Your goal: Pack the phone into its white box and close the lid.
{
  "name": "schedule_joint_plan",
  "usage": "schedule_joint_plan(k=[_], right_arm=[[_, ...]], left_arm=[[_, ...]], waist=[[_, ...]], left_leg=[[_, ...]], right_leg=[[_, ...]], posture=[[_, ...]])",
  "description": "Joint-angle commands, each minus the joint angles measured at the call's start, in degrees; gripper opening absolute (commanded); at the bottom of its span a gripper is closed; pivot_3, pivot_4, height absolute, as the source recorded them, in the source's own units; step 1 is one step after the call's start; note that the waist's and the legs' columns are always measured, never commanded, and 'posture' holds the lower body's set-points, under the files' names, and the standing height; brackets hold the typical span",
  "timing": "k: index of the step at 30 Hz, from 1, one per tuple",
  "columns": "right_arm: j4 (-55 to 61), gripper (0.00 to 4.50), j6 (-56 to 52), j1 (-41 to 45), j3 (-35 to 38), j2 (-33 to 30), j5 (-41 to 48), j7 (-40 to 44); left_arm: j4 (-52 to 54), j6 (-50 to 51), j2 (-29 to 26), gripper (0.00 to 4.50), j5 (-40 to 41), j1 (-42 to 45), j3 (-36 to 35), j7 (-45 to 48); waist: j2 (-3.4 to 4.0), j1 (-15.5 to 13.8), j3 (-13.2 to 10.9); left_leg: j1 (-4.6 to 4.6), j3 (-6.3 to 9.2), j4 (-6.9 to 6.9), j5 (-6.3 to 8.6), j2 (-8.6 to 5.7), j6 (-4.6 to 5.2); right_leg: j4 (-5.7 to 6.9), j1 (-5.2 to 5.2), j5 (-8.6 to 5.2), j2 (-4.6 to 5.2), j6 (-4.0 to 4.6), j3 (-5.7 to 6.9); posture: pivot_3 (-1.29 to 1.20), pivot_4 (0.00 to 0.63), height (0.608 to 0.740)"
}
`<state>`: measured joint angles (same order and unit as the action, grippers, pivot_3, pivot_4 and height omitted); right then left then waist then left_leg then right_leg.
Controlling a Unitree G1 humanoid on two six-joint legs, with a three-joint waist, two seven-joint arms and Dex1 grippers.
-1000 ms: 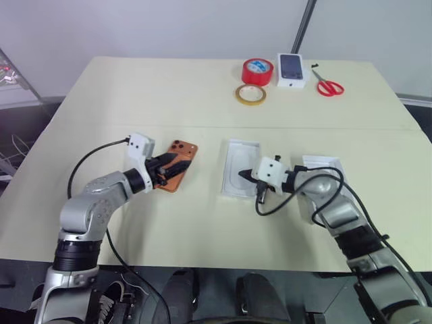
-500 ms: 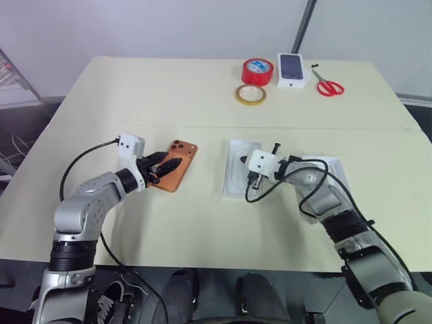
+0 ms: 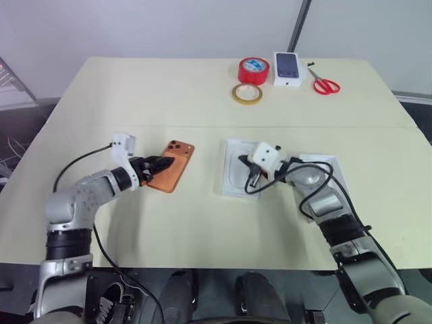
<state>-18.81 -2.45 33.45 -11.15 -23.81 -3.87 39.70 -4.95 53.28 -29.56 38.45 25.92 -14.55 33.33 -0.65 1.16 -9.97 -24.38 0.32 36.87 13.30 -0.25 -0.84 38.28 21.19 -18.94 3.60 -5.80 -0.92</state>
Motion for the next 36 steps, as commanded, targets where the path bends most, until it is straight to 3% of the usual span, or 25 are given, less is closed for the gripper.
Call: schedule_joint_plan(k=[1,8,16,25,31,36], right_arm=[[4.4,0.01,-1.1,3.2,1.6,2.1,2.7,-0.1],[4.6,0.01,-4.6,6.0,-7.9,10.3,-2.2,0.0],[-0.4,0.01,-15.0,8.6,-16.2,16.5,-8.6,-0.5],[-0.4,0.01,-15.8,8.5,-19.9,17.1,-12.5,0.3],[-1.0,0.01,-15.6,8.8,-19.3,17.2,-12.6,0.4],[-0.8,0.01,-15.4,8.5,-18.9,16.4,-12.8,0.6]], left_arm=[[-4.2,-0.3,-3.8,3.04,-0.4,2.5,-2.0,2.2],[-17.9,2.3,-8.5,3.04,-3.7,8.2,5.0,12.0],[-27.7,0.7,-8.2,3.04,-9.8,13.8,13.6,22.0],[-26.1,3.1,-6.0,3.04,-13.4,12.9,17.7,24.6],[-20.6,10.7,-2.3,3.04,-10.2,12.0,17.2,25.2],[-19.6,13.0,-2.8,3.04,-9.2,13.1,14.4,25.0]], waist=[[0.0,0.0,0.0],[-0.01,-0.2,0.0],[-0.02,-0.5,0.0],[0.03,-0.3,0.4],[0.05,-0.4,0.5],[0.05,-0.4,0.5]], left_leg=[[-0.01,0.0,0.0,0.0,0.0,0.0],[-0.04,-0.03,-0.03,-0.02,-0.01,-0.04],[-0.05,-0.02,0.0,-0.05,-0.08,-0.07],[0.08,-0.03,0.0,-0.03,-0.07,-0.05],[0.09,-0.03,-0.01,-0.03,-0.08,-0.03],[0.1,-0.01,0.0,-0.02,-0.08,-0.03]], right_leg=[[0.0,0.02,0.0,-0.01,0.0,0.0],[0.02,0.1,0.0,0.0,0.0,0.01],[0.11,0.12,0.0,-0.05,0.0,0.09],[0.15,0.06,-0.01,-0.03,-0.01,0.06],[0.15,0.01,-0.02,-0.01,-0.02,0.04],[0.15,-0.01,-0.02,0.03,-0.02,0.02]], posture=[[0.0,0.15,0.74],[0.0,0.15,0.74],[0.0,0.15,0.74],[0.0,0.15,0.74],[0.0,0.15,0.74],[0.0,0.15,0.74]])
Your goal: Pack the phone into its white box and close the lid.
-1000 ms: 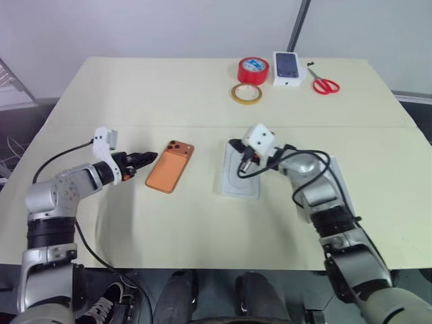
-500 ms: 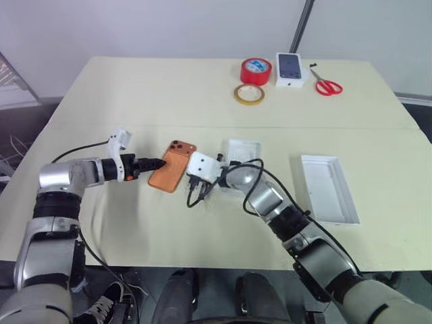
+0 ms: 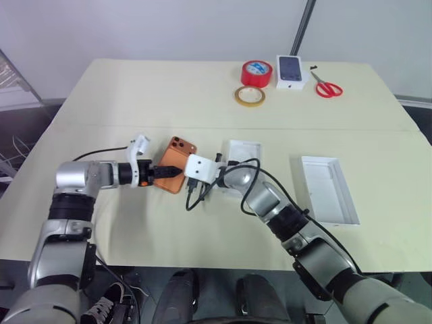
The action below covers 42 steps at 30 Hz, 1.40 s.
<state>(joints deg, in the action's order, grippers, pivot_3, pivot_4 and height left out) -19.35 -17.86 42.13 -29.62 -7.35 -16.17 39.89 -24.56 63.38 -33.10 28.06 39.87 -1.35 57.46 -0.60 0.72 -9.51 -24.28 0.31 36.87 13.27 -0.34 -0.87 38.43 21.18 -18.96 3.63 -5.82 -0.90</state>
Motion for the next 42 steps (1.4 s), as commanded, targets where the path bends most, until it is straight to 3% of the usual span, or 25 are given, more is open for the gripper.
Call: schedule_joint_plan(k=[1,8,14,17,19,27,31,35,37,39,42], right_arm=[[-0.2,0.01,0.0,-0.2,-0.3,-0.1,-0.4,0.2],[-0.2,0.01,0.5,-1.0,-0.1,-0.6,-0.4,0.0],[-0.3,0.01,0.9,-0.8,-0.2,-0.7,-0.5,-0.1],[-0.4,0.0,1.3,-0.8,-0.3,-0.6,-0.5,0.0],[-0.3,0.0,1.4,-0.7,-0.3,-0.5,-0.5,0.0],[0.4,0.0,1.5,-0.9,0.4,-1.0,-0.5,-0.1],[1.0,0.0,1.3,-1.4,0.5,-1.2,-0.4,-0.1],[1.5,0.0,2.3,-1.4,0.8,-1.5,-0.2,-0.1],[3.8,0.0,2.6,-2.1,3.4,-1.2,3.6,1.6],[10.4,0.0,-1.4,-4.6,8.9,-0.2,14.6,8.3],[19.5,0.87,-11.3,-6.8,17.1,0.5,30.9,15.8]], left_arm=[[-0.7,2.1,0.5,3.04,0.8,-0.6,0.6,0.3],[-6.5,3.2,-2.0,3.04,2.7,1.2,-7.1,-1.8],[-6.1,4.4,-3.0,3.04,4.1,-0.4,-8.6,-2.1],[-4.4,5.7,-1.9,2.14,5.4,-1.8,-8.6,-2.4],[-3.3,6.7,-1.1,1.24,6.2,-2.6,-9.1,-2.8],[-1.5,11.2,2.0,1.24,9.0,-5.5,-11.4,-5.2],[-0.9,12.2,3.0,0.05,10.3,-6.1,-13.5,-6.7],[-2.4,13.8,3.1,0.05,12.0,-5.3,-16.2,-8.0],[-1.7,13.0,3.0,0.05,12.5,-5.6,-16.5,-7.8],[-0.5,9.8,3.7,0.05,13.0,-6.5,-18.0,-7.9],[-0.4,10.3,4.3,0.0,14.0,-6.8,-19.8,-9.5]], waist=[[0.0,0.1,0.0],[-0.03,0.5,0.0],[-0.04,0.5,0.0],[-0.04,0.5,0.0],[-0.04,0.4,0.0],[-0.06,0.4,0.0],[-0.06,0.2,0.0],[-0.06,0.3,0.0],[-0.06,0.3,0.0],[-0.06,0.3,0.0],[-0.06,0.3,-0.1]], left_leg=[[0.0,0.0,0.0,0.0,0.0,0.0],[-0.05,0.0,-0.01,0.0,0.01,0.0],[-0.07,-0.01,-0.01,0.0,0.03,-0.01],[-0.07,-0.01,-0.02,0.0,0.03,-0.01],[-0.08,0.0,-0.03,0.0,0.03,-0.02],[-0.09,0.02,-0.04,0.0,0.02,-0.03],[-0.08,0.03,-0.04,0.0,0.02,-0.04],[-0.07,0.03,-0.05,0.0,0.02,-0.04],[-0.07,0.03,-0.06,0.0,0.02,-0.04],[-0.09,0.03,-0.07,0.0,0.02,-0.05],[-0.14,0.03,-0.11,0.0,0.04,-0.05]], right_leg=[[0.01,0.01,0.0,0.0,0.0,-0.01],[0.04,0.12,0.0,-0.03,0.0,0.01],[0.08,0.16,0.0,-0.02,0.0,-0.02],[0.07,0.16,0.0,-0.01,0.0,-0.05],[0.07,0.18,0.0,0.0,0.0,-0.07],[0.06,0.18,0.0,0.04,0.01,-0.05],[0.05,0.15,0.0,0.06,0.01,-0.05],[0.05,0.17,0.0,0.07,0.01,-0.05],[0.04,0.17,0.0,0.07,0.02,-0.06],[0.03,0.18,0.0,0.07,0.02,-0.05],[-0.02,0.19,0.01,0.08,0.02,-0.05]], posture=[[0.0,0.15,0.74],[0.0,0.15,0.74],[0.0,0.15,0.74],[0.0,0.15,0.74],[0.0,0.15,0.74],[0.0,0.15,0.74],[0.0,0.15,0.74],[0.0,0.15,0.74],[0.0,0.15,0.74],[0.0,0.15,0.74],[0.0,0.15,0.74]])
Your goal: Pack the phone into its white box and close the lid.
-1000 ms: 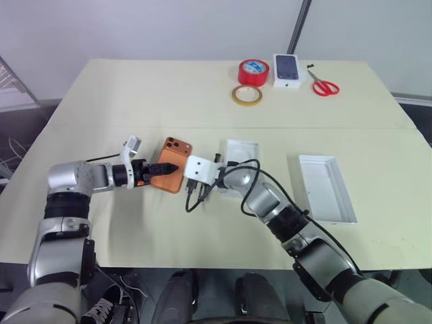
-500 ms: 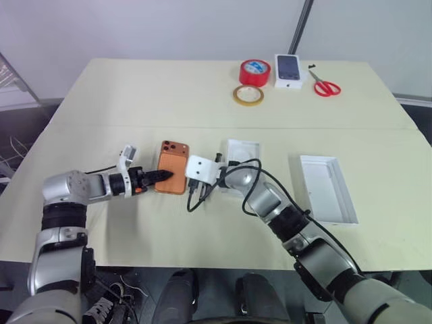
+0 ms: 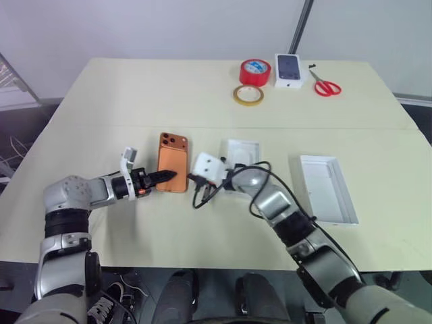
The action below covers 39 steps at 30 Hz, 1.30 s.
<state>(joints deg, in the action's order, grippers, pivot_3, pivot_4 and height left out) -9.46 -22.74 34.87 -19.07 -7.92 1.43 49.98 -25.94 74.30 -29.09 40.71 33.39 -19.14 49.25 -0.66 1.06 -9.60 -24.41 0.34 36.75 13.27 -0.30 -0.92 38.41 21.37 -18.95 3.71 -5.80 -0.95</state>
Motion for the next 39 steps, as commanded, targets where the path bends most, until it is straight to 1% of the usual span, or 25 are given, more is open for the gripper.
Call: schedule_joint_plan(k=[1,3,4,6,9,12,14,16,19,20,21,22,24,28,39], right_arm=[[12.0,1.34,-7.1,-0.5,6.7,-0.8,14.3,7.1],[15.4,2.33,-7.3,-2.3,5.7,-4.8,14.1,8.7],[16.1,2.78,-3.9,-3.7,4.7,-7.9,11.2,8.9],[16.8,2.78,0.0,-5.0,3.6,-11.4,8.6,8.6],[17.2,2.78,7.4,-9.7,5.0,-19.9,5.4,9.9],[17.5,2.78,12.5,-14.6,6.6,-26.5,4.5,11.2],[18.2,2.78,14.4,-17.0,8.1,-28.6,5.3,11.2],[19.1,2.78,14.9,-18.6,9.4,-28.9,6.9,10.6],[19.9,1.97,16.6,-19.7,10.4,-28.5,7.9,10.0],[19.9,1.56,16.6,-19.7,10.6,-28.3,7.9,9.4],[19.8,0.98,16.6,-19.7,10.7,-28.2,7.8,8.9],[19.0,0.51,17.9,-19.7,10.2,-28.6,6.3,8.5],[18.0,0.51,19.4,-19.9,9.4,-29.0,4.6,7.8],[18.2,0.51,18.8,-20.1,8.8,-28.1,5.3,7.4],[15.3,0.51,21.8,-19.6,6.0,-27.0,2.6,7.0]], left_arm=[[1.8,-0.9,0.9,0.0,1.7,-0.6,-2.7,-2.0],[3.1,-1.0,2.3,0.0,2.3,-0.9,-4.1,-4.2],[4.0,-0.4,3.6,0.0,3.6,-1.1,-5.7,-5.3],[5.3,0.5,5.2,0.0,5.3,-1.3,-7.7,-6.9],[10.1,0.9,8.2,0.0,6.3,-2.7,-7.8,-10.2],[12.3,1.3,10.2,0.0,7.6,-3.1,-8.9,-12.5],[12.5,1.3,10.9,0.0,8.3,-3.0,-9.3,-13.5],[11.6,0.8,11.6,0.0,8.6,-3.0,-9.6,-14.6],[11.5,0.2,12.5,0.0,8.7,-3.2,-9.1,-15.2],[11.4,0.5,12.6,0.0,8.9,-3.1,-9.1,-15.4],[11.3,0.8,12.6,0.0,9.1,-3.1,-9.1,-15.6],[11.6,0.6,12.6,0.0,9.2,-2.9,-8.9,-15.9],[11.9,0.8,12.4,0.0,9.7,-2.3,-8.6,-15.8],[11.2,1.1,11.8,0.0,10.1,-0.8,-8.7,-16.0],[13.0,1.5,12.5,0.0,10.4,-1.5,-7.2,-16.4]], waist=[[0.01,0.0,0.0],[0.01,0.0,0.0],[0.0,-0.3,0.0],[-0.02,-0.5,0.0],[-0.04,-0.5,0.0],[-0.07,-0.5,0.0],[-0.1,-0.4,0.0],[-0.1,-0.1,-0.1],[-0.1,-0.1,-0.1],[-0.1,-0.2,-0.1],[-0.11,-0.3,-0.1],[-0.13,-0.4,-0.1],[-0.14,-0.4,-0.1],[-0.2,-0.4,-0.1],[-0.21,-0.4,-0.1]], left_leg=[[0.0,0.01,-0.01,0.0,0.01,0.0],[0.02,0.01,-0.05,0.0,0.01,-0.01],[0.02,0.01,-0.06,0.0,0.01,-0.01],[0.02,0.02,-0.11,0.01,-0.02,0.0],[-0.06,0.0,-0.14,0.01,-0.14,0.01],[-0.07,-0.02,-0.17,0.01,-0.16,0.01],[-0.04,-0.02,-0.22,0.0,-0.15,0.02],[-0.02,-0.01,-0.25,-0.01,-0.1,0.0],[0.03,-0.02,-0.28,-0.03,-0.05,-0.02],[0.03,-0.02,-0.27,-0.04,-0.05,-0.04],[0.03,-0.02,-0.27,-0.04,-0.05,-0.04],[0.03,-0.02,-0.25,-0.04,-0.05,-0.05],[0.02,-0.02,-0.23,-0.04,-0.06,-0.05],[0.02,-0.02,-0.23,-0.05,-0.06,-0.06],[0.02,-0.01,-0.23,-0.08,-0.06,-0.1]], right_leg=[[0.0,0.0,0.0,0.0,0.0,0.01],[0.0,0.01,0.0,0.0,0.01,0.0],[-0.04,0.0,0.0,0.02,0.01,0.0],[-0.2,0.01,0.0,0.09,0.01,0.04],[-0.24,0.0,0.01,0.21,0.01,0.01],[-0.3,-0.02,0.01,0.23,0.0,0.0],[-0.29,-0.02,0.01,0.21,0.0,0.01],[-0.28,-0.01,0.01,0.14,0.0,0.0],[-0.25,-0.02,0.01,0.07,0.01,-0.02],[-0.26,-0.02,0.01,0.06,0.0,-0.02],[-0.26,-0.03,0.01,0.06,0.0,-0.01],[-0.26,-0.05,0.01,0.06,0.0,-0.01],[-0.27,-0.06,0.01,0.07,0.0,-0.02],[-0.27,-0.06,0.01,0.07,0.0,-0.01],[-0.26,-0.06,0.01,0.04,0.0,0.01]], posture=[[0.0,0.15,0.74],[0.0,0.15,0.74],[0.0,0.15,0.74],[0.0,0.15,0.74],[0.0,0.15,0.74],[0.0,0.15,0.74],[0.0,0.15,0.74],[0.0,0.15,0.74],[0.0,0.15,0.74],[0.0,0.15,0.74],[0.0,0.15,0.74],[0.0,0.15,0.74],[0.0,0.15,0.74],[0.0,0.15,0.74],[0.0,0.15,0.74]])
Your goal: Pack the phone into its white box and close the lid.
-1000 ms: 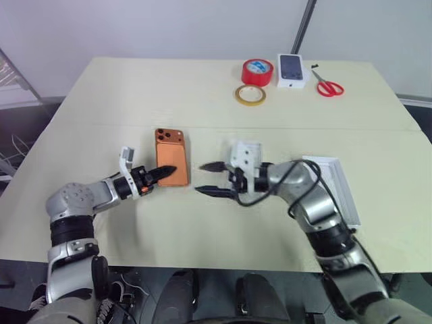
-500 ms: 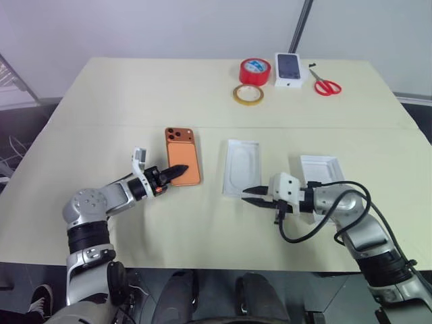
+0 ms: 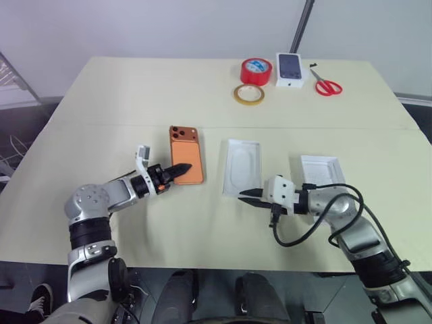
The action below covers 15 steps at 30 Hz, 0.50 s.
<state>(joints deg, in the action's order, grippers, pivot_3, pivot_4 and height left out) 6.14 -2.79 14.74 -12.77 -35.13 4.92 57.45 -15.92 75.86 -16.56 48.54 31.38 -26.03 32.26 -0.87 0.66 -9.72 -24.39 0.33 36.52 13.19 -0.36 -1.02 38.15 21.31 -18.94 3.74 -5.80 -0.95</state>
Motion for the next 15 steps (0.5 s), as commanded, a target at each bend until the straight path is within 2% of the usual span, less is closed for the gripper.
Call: schedule_joint_plan(k=[1,7,12,15], right_arm=[[-0.5,0.51,2.1,0.6,-0.3,0.3,-1.0,-0.6],[-1.9,0.51,2.9,1.3,-0.3,0.6,-1.3,-0.8],[-0.7,0.51,1.2,1.6,1.6,1.6,3.2,0.0],[-2.5,0.51,2.5,2.1,0.8,1.3,1.3,-0.3]], left_arm=[[3.1,0.0,0.1,0.0,2.7,0.4,-0.2,0.6],[3.4,0.5,0.4,0.0,3.5,0.3,-0.5,0.3],[4.3,1.1,0.5,0.0,4.0,-0.3,-0.6,0.0],[4.8,1.4,0.6,0.0,4.2,-0.6,-0.2,-0.1]], waist=[[0.0,0.0,0.0],[0.0,0.0,0.0],[0.0,0.0,0.0],[0.0,0.0,0.0]], left_leg=[[0.0,0.0,0.0,0.0,0.0,0.0],[0.0,0.01,0.0,-0.02,0.0,-0.03],[0.0,0.01,0.0,-0.03,0.0,-0.04],[0.0,0.01,0.0,-0.03,0.01,-0.04]], right_leg=[[0.0,0.0,0.0,0.0,0.0,0.0],[0.01,-0.01,0.0,-0.02,0.0,0.01],[0.01,-0.01,0.0,-0.03,0.0,0.01],[0.02,-0.01,0.0,-0.03,0.0,0.01]], posture=[[0.0,0.15,0.74],[0.0,0.15,0.74],[0.0,0.15,0.74],[0.0,0.15,0.74]])
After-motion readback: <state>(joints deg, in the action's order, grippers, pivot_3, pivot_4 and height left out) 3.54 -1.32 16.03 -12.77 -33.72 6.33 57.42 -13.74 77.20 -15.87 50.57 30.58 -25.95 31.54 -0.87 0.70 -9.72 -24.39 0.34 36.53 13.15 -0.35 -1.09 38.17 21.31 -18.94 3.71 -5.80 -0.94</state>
